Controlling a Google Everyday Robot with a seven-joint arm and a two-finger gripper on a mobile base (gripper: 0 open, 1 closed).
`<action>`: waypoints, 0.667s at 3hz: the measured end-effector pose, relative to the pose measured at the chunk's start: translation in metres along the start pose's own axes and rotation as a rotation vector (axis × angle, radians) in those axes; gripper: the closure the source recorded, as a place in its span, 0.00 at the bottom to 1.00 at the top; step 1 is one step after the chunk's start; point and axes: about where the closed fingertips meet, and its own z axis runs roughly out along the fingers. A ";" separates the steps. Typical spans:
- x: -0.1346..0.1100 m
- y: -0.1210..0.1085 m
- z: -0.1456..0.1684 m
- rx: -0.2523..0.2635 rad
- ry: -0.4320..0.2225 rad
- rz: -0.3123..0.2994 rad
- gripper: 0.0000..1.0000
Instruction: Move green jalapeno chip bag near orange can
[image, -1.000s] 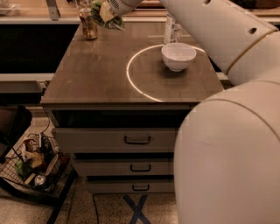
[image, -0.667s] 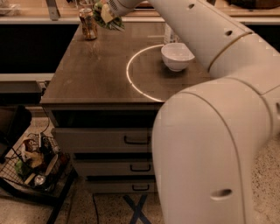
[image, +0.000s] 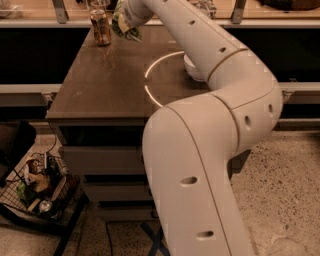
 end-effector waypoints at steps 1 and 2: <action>0.006 -0.004 0.028 0.001 -0.003 0.018 1.00; 0.018 -0.009 0.053 0.005 0.004 0.045 1.00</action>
Offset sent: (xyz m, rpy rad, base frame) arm 0.0748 0.0020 -0.0546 0.0467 0.0307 -0.0607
